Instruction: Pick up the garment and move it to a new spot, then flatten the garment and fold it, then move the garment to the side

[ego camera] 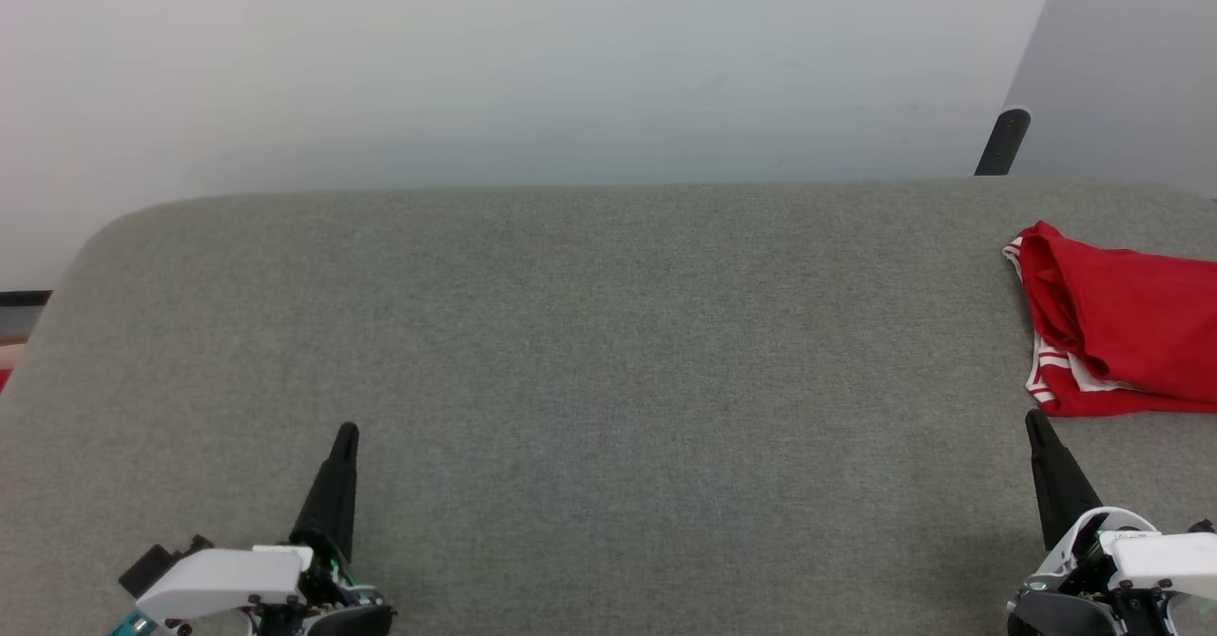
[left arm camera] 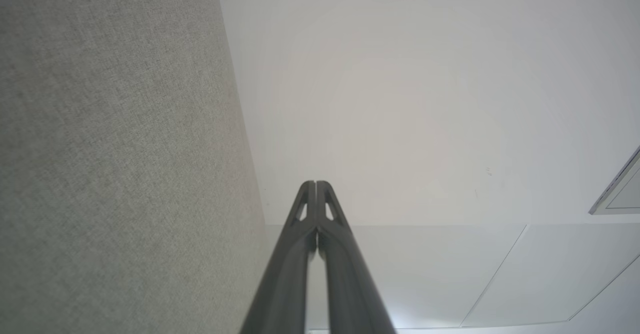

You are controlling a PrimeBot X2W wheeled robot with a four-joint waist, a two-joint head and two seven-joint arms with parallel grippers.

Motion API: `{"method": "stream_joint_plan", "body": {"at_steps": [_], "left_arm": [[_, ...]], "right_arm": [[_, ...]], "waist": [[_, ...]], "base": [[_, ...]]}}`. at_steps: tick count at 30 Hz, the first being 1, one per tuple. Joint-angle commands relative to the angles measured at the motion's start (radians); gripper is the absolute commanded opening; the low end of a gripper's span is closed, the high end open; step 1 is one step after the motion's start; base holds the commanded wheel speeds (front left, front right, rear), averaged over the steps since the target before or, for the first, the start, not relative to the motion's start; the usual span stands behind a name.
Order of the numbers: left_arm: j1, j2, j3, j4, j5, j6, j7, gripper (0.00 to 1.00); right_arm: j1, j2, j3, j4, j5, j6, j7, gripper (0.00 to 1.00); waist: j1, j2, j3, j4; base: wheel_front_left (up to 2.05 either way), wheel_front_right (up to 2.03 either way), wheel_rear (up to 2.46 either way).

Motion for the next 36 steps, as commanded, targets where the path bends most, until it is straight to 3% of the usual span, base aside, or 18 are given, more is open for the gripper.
{"method": "stream_joint_plan", "body": {"at_steps": [1,36], "left_arm": [[-0.009,0.0,0.002,0.001,-0.002,-0.004,0.003,0.0],[-0.009,0.0,0.002,0.001,-0.003,-0.004,0.002,0.0]], "right_arm": [[-0.002,0.003,0.003,0.0,0.004,0.0,0.002,0.0],[-0.002,0.003,0.003,0.0,0.004,0.0,0.002,0.0]], "waist": [[0.0,0.0,0.0,0.0],[0.0,0.0,0.0,0.0]], "base": [[0.0,0.0,0.0],[0.0,0.0,0.0]]}}
